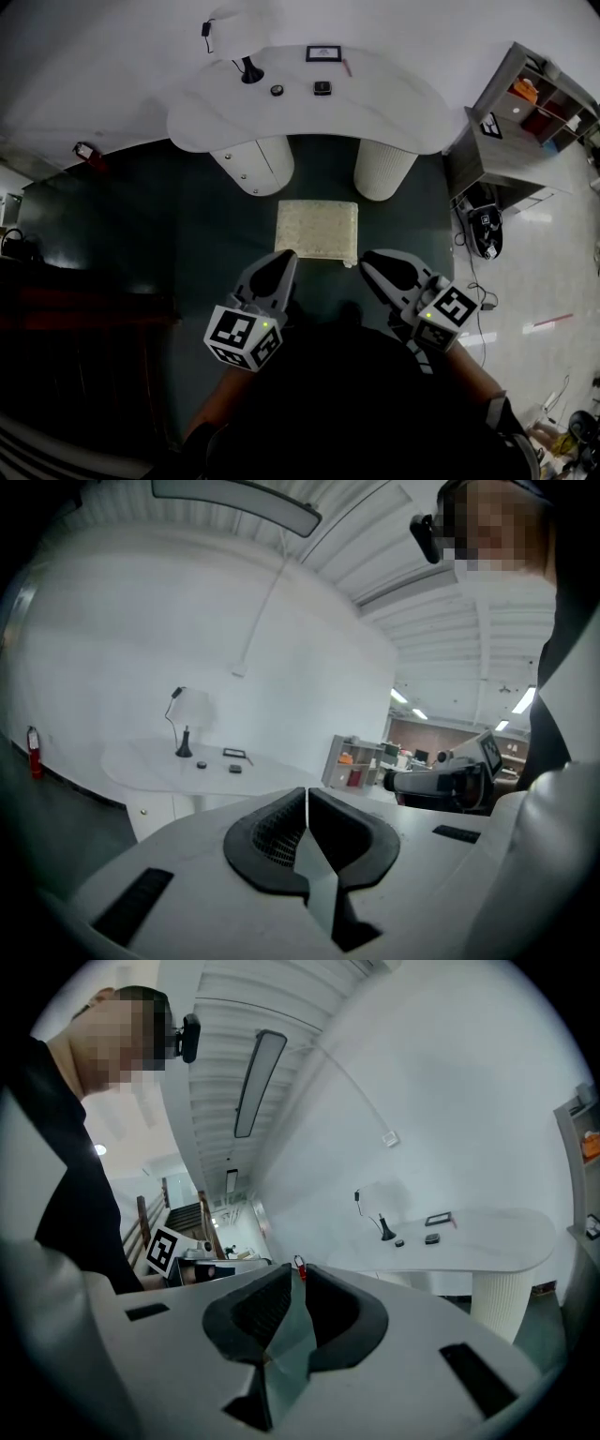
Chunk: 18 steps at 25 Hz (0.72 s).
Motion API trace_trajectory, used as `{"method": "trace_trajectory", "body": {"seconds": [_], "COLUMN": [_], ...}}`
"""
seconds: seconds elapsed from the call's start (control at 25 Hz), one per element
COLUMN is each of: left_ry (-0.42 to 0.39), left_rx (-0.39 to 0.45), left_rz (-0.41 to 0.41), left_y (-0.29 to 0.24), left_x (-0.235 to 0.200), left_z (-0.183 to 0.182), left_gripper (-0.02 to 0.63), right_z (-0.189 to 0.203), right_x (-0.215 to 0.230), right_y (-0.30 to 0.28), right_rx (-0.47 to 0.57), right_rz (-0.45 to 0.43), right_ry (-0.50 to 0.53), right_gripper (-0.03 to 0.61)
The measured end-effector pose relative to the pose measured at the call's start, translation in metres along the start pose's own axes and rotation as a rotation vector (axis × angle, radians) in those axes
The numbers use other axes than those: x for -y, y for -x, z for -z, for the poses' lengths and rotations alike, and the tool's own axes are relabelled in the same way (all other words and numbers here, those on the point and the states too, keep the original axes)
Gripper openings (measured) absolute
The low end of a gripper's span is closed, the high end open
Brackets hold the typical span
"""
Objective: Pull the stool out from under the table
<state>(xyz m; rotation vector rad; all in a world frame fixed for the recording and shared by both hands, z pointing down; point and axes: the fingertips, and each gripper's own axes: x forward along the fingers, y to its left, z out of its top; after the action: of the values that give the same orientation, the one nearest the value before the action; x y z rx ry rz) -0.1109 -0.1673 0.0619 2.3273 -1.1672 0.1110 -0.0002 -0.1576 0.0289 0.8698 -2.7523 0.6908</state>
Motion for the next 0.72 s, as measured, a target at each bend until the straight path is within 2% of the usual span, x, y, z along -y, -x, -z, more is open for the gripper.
{"method": "trace_trajectory", "body": {"seconds": [0.2, 0.44, 0.72], "left_ry": [-0.063, -0.044, -0.081], "left_rx": [0.012, 0.029, 0.055], "left_rz": [-0.005, -0.013, -0.022], "left_y": [0.027, 0.036, 0.043], "left_x": [-0.02, -0.048, -0.062], "left_z": [-0.012, -0.024, -0.031], "left_gripper": [0.021, 0.021, 0.021], "right_z": [-0.007, -0.016, -0.018], "right_x": [-0.023, -0.032, -0.039], "right_y": [-0.022, -0.043, -0.056], "right_rx": [-0.011, 0.005, 0.0], "right_rz": [0.001, 0.028, 0.036], "right_ry": [0.027, 0.005, 0.047], "right_gripper": [0.041, 0.034, 0.021]}}
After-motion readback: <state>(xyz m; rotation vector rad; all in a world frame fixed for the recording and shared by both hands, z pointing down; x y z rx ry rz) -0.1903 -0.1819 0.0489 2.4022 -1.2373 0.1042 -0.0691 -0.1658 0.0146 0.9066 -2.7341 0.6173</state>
